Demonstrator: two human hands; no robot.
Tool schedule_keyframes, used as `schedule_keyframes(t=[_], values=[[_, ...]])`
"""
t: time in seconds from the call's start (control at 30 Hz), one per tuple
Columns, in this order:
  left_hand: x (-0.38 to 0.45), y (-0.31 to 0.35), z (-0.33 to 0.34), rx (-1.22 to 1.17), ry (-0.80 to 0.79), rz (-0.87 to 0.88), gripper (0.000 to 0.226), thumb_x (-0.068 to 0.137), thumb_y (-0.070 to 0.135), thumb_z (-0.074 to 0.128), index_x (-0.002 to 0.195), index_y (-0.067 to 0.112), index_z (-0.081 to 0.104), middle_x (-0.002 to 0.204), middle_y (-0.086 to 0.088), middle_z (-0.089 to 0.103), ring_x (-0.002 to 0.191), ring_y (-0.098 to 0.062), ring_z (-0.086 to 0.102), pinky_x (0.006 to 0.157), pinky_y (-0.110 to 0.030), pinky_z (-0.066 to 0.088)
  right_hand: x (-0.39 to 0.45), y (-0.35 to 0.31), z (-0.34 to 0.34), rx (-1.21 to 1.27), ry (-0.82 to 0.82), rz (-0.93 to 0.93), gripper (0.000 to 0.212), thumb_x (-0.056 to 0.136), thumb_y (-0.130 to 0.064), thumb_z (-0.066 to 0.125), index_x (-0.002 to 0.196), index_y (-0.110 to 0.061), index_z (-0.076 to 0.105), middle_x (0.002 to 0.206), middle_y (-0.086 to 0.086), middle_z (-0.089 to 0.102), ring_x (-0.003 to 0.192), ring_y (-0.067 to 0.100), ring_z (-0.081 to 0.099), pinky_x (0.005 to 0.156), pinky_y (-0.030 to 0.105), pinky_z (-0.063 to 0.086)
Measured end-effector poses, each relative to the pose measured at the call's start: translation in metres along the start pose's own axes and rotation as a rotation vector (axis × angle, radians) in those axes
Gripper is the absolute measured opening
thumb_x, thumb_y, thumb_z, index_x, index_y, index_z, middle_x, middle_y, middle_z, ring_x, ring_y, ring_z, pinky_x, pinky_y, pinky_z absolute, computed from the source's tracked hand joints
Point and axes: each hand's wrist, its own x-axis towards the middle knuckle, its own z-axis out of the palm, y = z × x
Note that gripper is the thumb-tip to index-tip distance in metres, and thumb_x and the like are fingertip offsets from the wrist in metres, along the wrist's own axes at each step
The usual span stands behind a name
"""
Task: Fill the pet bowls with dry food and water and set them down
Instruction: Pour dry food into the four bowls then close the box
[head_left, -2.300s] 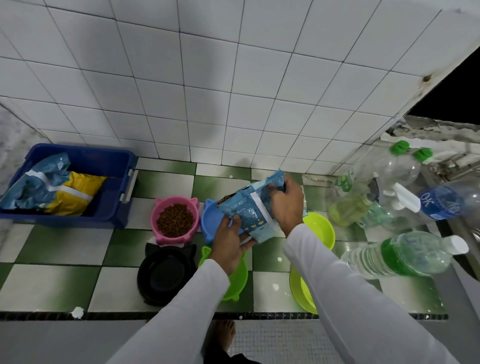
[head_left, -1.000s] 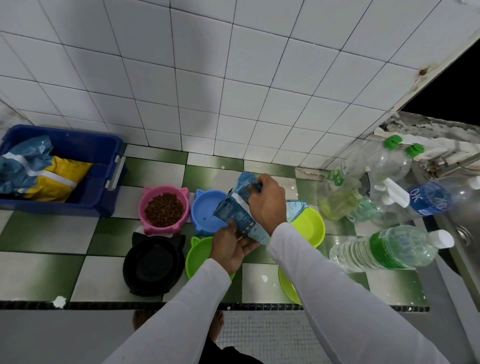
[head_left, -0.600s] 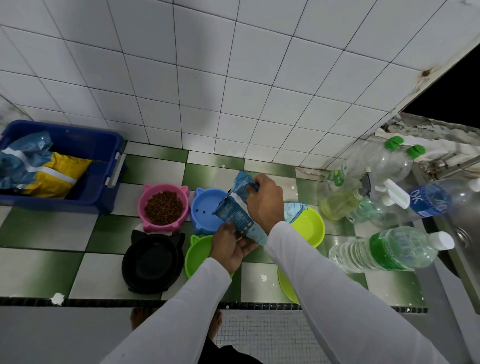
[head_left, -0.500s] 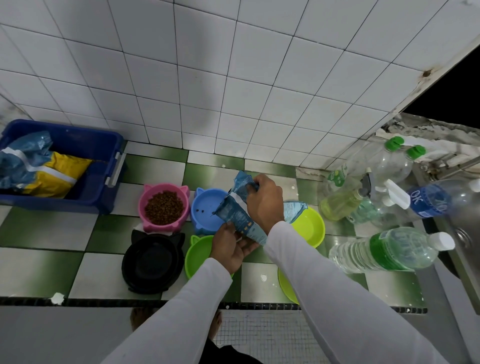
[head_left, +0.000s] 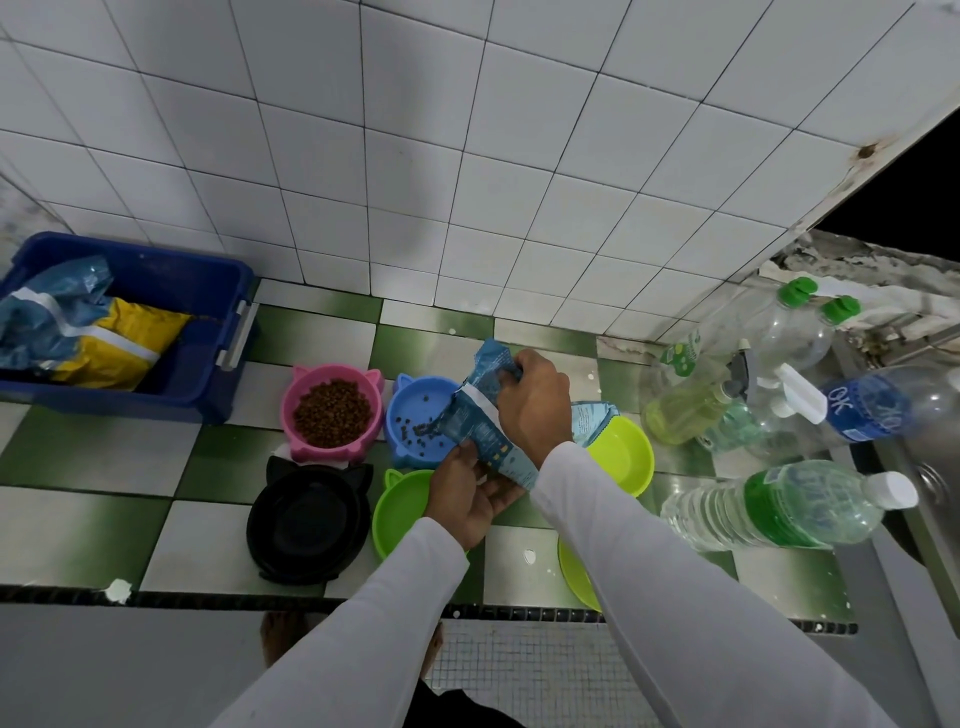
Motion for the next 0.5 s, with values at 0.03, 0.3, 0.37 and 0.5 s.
schedule_keyframes(t=[0.03, 0.3, 0.37, 0.5], values=[[-0.0002, -0.0003, -0.0002, -0.001, -0.001, 0.002, 0.037, 0.108, 0.036, 0.048, 0.139, 0.016, 0.054, 0.125, -0.017, 0.069, 0.110, -0.036, 0.069, 0.067, -0.041, 0.063, 0.0000, 0.0004, 0.0002, -0.003, -0.002, 0.002, 0.014, 0.100, -0.018, 0.053, 0.100, -0.010, 0.064, 0.099, 0.015, 0.067, 0.076, 0.027, 0.046, 0.068, 0.029, 0.036], [-0.0027, -0.0005, 0.0012, -0.007, -0.020, 0.001, 0.032, 0.109, 0.032, 0.047, 0.135, 0.017, 0.057, 0.123, -0.015, 0.072, 0.107, -0.035, 0.070, 0.072, -0.043, 0.061, -0.0006, -0.0012, -0.0015, -0.009, -0.008, 0.003, 0.015, 0.100, -0.019, 0.053, 0.099, -0.010, 0.064, 0.099, 0.016, 0.067, 0.077, 0.027, 0.043, 0.069, 0.029, 0.034], [-0.0024, -0.0012, 0.0015, -0.009, -0.025, 0.003, 0.031, 0.109, 0.031, 0.047, 0.135, 0.018, 0.057, 0.126, -0.015, 0.070, 0.109, -0.036, 0.070, 0.075, -0.044, 0.061, -0.0006, -0.0021, -0.0019, -0.009, -0.012, 0.003, 0.015, 0.100, -0.018, 0.053, 0.101, -0.009, 0.064, 0.100, 0.017, 0.067, 0.079, 0.027, 0.042, 0.069, 0.030, 0.033], [-0.0019, -0.0018, 0.0017, -0.012, -0.035, -0.008, 0.032, 0.109, 0.030, 0.047, 0.137, 0.018, 0.056, 0.127, -0.015, 0.070, 0.111, -0.036, 0.069, 0.081, -0.048, 0.062, 0.0003, -0.0031, 0.0006, -0.018, -0.009, 0.001, 0.015, 0.099, -0.018, 0.053, 0.102, -0.009, 0.065, 0.103, 0.017, 0.068, 0.079, 0.027, 0.042, 0.068, 0.029, 0.033]])
